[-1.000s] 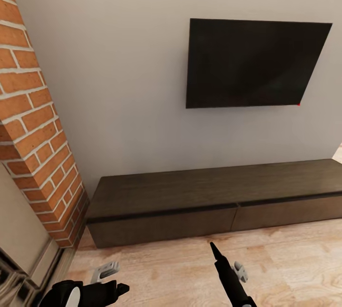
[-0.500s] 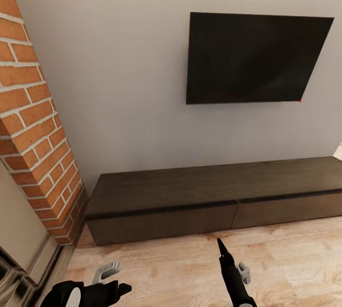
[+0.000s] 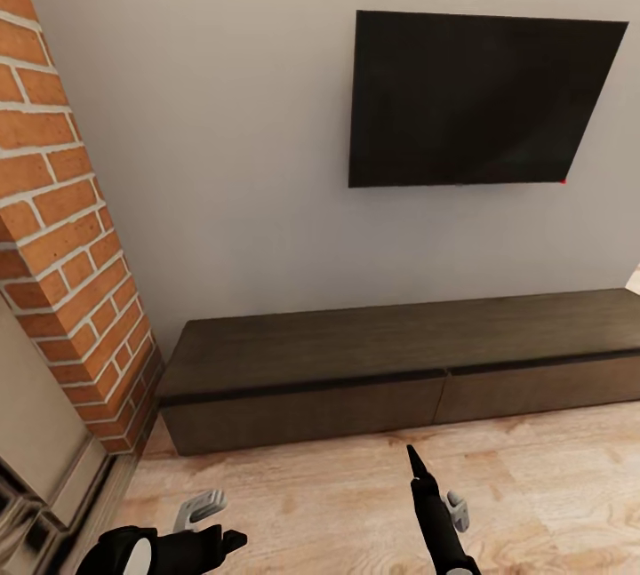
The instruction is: Place each of the two pumpkins and all three candles from the living room inside a cabinet in the living room (use any cabinet), then make sure every cabinet is closed, and position the cauldron so it is next to a table in the living room.
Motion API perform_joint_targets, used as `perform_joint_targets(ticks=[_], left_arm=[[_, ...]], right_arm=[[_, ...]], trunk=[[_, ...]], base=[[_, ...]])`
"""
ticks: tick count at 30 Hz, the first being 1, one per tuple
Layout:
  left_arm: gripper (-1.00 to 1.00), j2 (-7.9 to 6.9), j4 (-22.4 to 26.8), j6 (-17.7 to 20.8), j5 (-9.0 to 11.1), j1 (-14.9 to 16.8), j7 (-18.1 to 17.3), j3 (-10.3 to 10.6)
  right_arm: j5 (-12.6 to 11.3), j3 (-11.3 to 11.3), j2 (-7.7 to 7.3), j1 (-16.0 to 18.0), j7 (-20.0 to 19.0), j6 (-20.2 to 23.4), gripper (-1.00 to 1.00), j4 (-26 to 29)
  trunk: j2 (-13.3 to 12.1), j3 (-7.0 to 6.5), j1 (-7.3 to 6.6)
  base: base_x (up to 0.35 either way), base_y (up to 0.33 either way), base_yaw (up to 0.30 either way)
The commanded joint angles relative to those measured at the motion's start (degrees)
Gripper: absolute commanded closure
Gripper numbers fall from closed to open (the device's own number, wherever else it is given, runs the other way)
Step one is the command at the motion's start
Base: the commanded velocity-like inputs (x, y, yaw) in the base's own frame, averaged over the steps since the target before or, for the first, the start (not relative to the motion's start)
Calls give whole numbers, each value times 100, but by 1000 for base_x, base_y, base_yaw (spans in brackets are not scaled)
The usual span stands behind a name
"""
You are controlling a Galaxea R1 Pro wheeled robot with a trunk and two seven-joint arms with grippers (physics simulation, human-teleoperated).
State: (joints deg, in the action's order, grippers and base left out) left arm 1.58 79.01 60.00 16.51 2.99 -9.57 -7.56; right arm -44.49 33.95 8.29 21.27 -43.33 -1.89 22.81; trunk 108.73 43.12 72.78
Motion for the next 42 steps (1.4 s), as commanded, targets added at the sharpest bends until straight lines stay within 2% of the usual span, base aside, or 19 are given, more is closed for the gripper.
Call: perform_joint_targets(ticks=[1, 6, 8, 9, 12, 17, 29, 42], left_arm=[[-100, -2, 0, 0, 2, 0, 0, 0], [-100, -3, 0, 0, 23, 0, -7, -3], [-100, -5, 0, 0, 95, 0, -8, -2], [-100, -8, 0, 0, 224, 0, -9, 9], [-100, -33, 0, 0, 424, 0, -9, 12], [-100, -53, 0, 0, 552, 0, -13, 4], [-100, -61, 0, 0, 578, 0, -18, 1], [-100, -61, 0, 0, 573, 0, -18, -2]], right_arm=[[0, 0, -1, 0, -7, 5, -100, 1], [0, -6, -2, 0, -28, 31, -100, 3], [-3, -4, -2, 0, -27, 35, -100, 4], [-9, -3, 2, 0, -6, 37, -100, 4], [-14, -2, 7, 0, 22, 39, -100, 4], [-15, -2, 9, 0, 33, 40, -100, 4], [-38, 1, 6, 0, 28, 208, -100, -5], [-42, 9, 6, 0, 35, 207, -100, -5]], trunk=[[42, 18, 23], [242, 108, 132], [322, 144, 176], [362, 162, 198], [483, 216, 264], [683, 306, 374], [1165, 521, 638], [1686, 755, 923]], base=[[0, 0, 0], [0, 0, 0], [0, 0, 0], [0, 0, 0], [0, 0, 0], [0, 0, 0], [0, 0, 0], [0, 0, 0]])
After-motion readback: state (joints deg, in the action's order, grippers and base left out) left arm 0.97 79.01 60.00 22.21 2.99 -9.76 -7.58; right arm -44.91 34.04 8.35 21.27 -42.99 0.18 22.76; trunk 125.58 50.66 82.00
